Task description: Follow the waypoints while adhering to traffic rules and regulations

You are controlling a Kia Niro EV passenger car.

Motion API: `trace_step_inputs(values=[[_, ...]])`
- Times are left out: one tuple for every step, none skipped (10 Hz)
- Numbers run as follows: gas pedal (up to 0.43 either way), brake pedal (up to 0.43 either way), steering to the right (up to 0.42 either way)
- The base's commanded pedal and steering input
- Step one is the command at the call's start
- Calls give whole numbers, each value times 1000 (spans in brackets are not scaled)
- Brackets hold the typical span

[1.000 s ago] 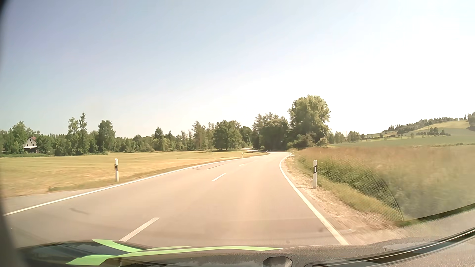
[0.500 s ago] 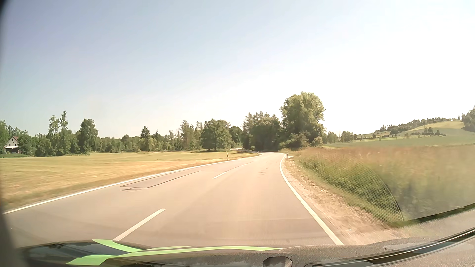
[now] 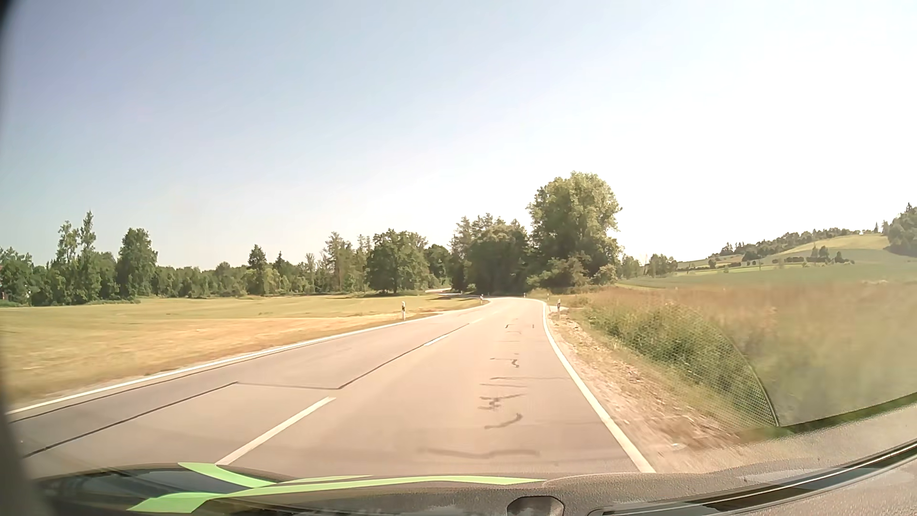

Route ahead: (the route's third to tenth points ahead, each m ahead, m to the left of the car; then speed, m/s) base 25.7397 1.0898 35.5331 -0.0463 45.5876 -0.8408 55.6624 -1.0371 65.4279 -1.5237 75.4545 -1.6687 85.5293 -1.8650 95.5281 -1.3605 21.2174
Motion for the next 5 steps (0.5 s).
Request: trace_step_inputs(values=[[248, 0, 13], [248, 0, 13], [248, 0, 15], [248, 0, 17], [240, 0, 17]])
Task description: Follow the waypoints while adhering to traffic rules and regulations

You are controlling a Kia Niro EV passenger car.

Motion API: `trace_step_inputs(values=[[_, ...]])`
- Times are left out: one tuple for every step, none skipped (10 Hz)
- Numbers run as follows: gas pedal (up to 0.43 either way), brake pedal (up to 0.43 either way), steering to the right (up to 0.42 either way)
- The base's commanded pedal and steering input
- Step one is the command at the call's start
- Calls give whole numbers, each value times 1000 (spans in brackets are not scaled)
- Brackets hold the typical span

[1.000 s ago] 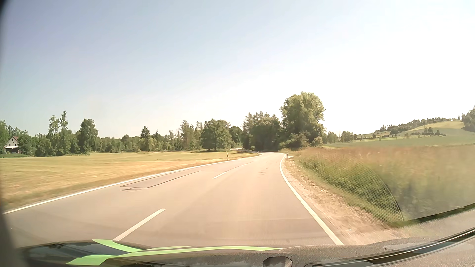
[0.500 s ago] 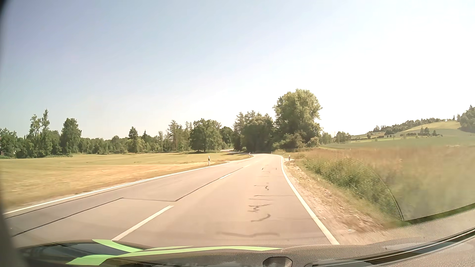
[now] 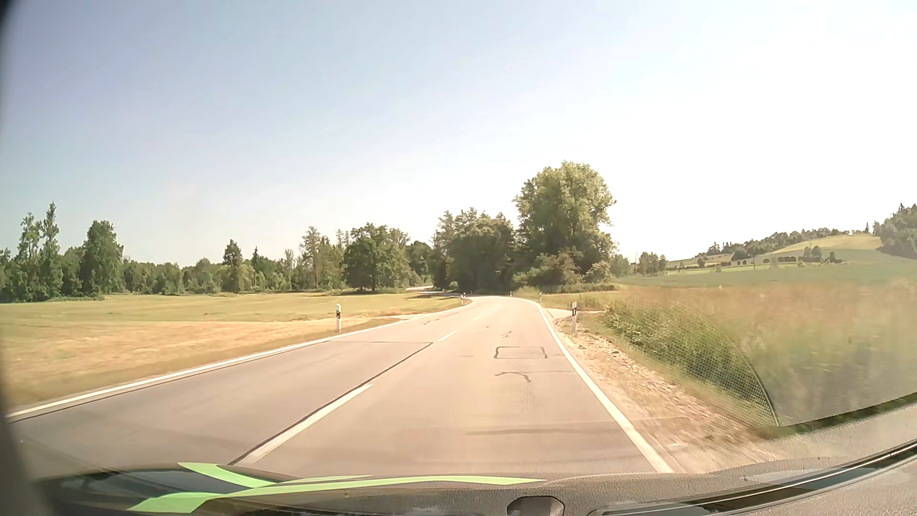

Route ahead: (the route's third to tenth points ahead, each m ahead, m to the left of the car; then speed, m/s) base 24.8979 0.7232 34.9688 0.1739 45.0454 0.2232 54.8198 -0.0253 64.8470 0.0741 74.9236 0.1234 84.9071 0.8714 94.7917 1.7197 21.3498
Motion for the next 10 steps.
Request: trace_step_inputs(values=[[240, 0, 16], [240, 0, 14], [240, 0, 12], [240, 0, 12], [240, 0, 12], [228, 0, 12], [228, 0, 12], [220, 0, 12], [220, 0, 12], [189, 0, 11]])
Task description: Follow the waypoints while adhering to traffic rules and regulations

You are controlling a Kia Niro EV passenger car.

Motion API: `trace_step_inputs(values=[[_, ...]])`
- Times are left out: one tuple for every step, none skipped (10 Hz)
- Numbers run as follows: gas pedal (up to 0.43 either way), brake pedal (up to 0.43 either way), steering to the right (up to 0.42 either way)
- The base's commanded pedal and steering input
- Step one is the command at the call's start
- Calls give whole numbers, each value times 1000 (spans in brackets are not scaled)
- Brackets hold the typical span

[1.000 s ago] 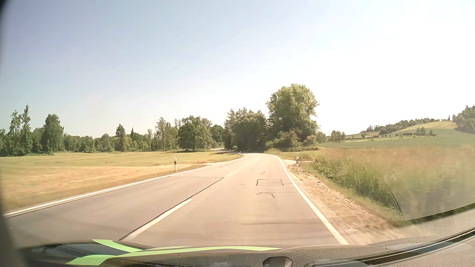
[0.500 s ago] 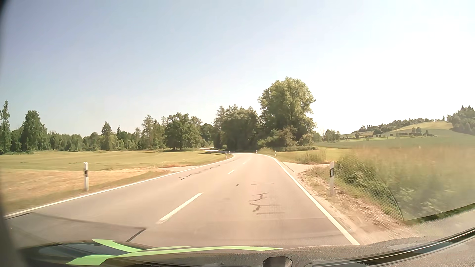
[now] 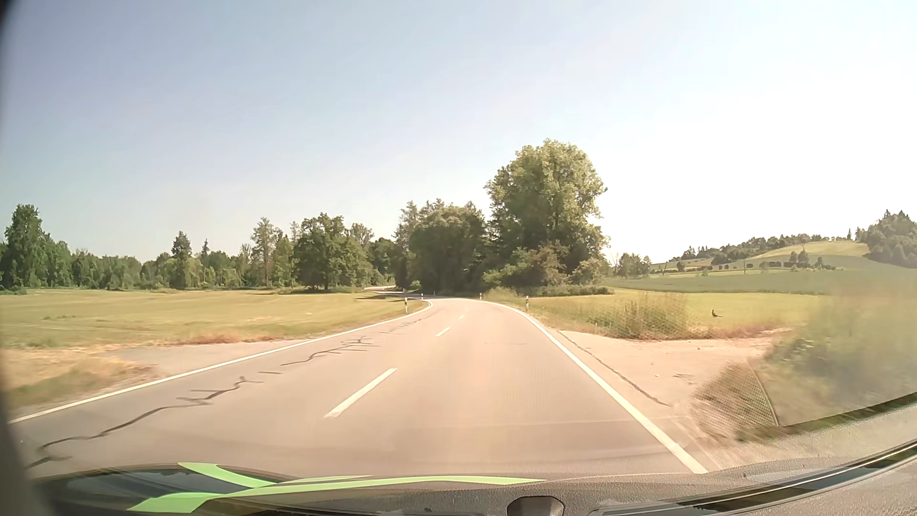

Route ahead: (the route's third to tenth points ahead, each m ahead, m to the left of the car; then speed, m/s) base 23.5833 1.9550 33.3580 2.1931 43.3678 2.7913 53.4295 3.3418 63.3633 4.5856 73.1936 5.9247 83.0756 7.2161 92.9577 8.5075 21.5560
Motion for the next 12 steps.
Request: trace_step_inputs(values=[[169, 0, 9], [169, 0, 5], [169, 0, 0], [169, 0, -1], [177, 0, -4], [177, 0, -8], [189, 0, -9], [189, 0, -10], [197, 0, -10], [209, 0, -10], [209, 0, -10], [209, 0, -13]])
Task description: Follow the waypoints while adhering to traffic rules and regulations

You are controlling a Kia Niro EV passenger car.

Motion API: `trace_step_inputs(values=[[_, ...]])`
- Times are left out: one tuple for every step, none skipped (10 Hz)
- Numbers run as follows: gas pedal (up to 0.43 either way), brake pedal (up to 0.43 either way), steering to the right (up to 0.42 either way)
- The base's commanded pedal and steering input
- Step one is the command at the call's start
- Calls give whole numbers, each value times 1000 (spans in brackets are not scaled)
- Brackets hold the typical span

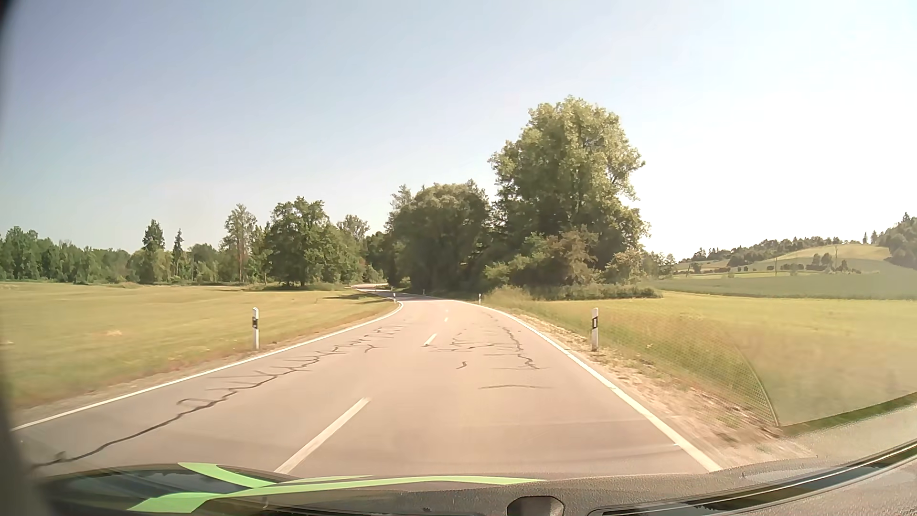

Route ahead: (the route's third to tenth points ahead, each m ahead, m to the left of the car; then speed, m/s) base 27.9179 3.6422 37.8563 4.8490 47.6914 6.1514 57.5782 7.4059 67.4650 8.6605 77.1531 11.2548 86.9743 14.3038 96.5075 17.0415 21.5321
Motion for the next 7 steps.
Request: trace_step_inputs(values=[[220, 0, -14], [220, 0, -15], [220, 0, -15], [228, 0, -15], [228, 0, -15], [228, 0, -14], [228, 0, -15]])
